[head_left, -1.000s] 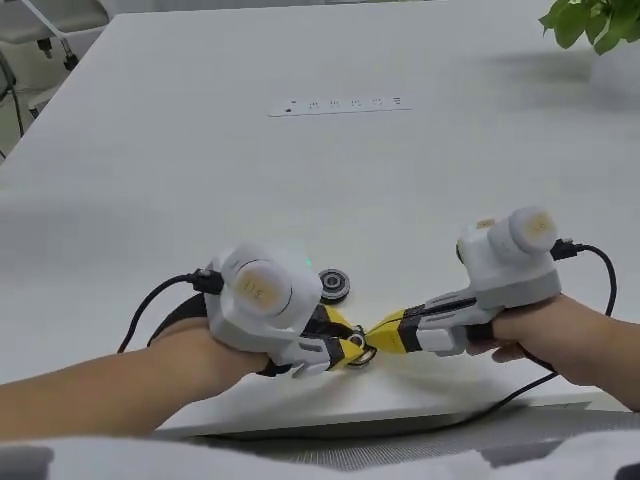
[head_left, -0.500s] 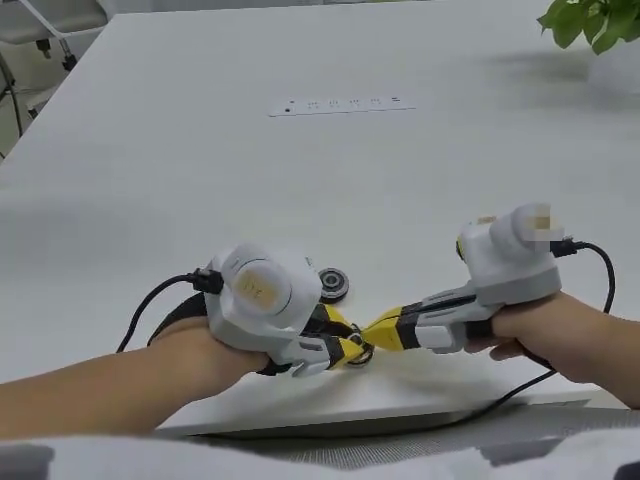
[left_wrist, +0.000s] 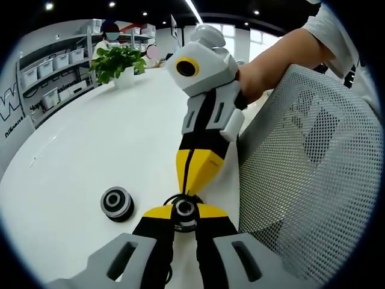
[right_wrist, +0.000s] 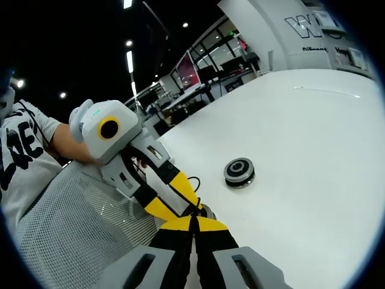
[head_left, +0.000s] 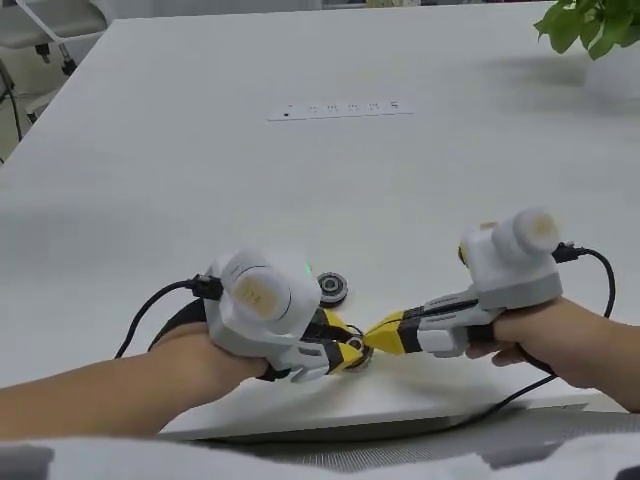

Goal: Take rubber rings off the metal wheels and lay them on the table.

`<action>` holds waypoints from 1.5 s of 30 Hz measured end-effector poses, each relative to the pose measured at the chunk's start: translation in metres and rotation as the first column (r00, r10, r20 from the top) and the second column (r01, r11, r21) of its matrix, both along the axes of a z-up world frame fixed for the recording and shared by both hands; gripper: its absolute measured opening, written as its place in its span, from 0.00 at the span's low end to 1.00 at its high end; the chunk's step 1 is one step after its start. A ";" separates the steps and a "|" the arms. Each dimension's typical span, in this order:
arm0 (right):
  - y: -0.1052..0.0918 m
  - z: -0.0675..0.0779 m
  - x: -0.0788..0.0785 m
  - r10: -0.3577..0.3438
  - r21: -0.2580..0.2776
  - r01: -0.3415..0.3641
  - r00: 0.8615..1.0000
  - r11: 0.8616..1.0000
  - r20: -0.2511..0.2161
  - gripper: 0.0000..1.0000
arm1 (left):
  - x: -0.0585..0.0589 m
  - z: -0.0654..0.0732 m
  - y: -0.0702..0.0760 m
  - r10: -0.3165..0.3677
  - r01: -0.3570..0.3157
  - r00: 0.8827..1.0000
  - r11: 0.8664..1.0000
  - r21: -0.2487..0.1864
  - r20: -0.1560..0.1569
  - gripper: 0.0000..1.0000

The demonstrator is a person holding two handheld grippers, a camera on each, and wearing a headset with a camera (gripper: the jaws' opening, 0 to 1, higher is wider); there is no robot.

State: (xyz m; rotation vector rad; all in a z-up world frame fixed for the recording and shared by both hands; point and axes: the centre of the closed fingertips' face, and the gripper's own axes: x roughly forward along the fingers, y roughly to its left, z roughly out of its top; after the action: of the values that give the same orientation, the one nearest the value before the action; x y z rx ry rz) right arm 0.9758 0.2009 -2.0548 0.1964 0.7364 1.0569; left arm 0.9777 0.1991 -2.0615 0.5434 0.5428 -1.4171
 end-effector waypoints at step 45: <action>0.017 0.040 0.010 0.048 0.029 -0.049 0.997 0.998 0.054 0.00 | -0.009 0.084 0.056 0.049 -0.055 0.998 0.989 -0.139 -0.045 0.46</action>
State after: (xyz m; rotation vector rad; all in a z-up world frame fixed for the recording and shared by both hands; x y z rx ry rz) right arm 0.9855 0.2174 -2.0145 0.1765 0.6797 1.1161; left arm 0.9684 0.2548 -1.9776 0.3855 0.4832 -1.4070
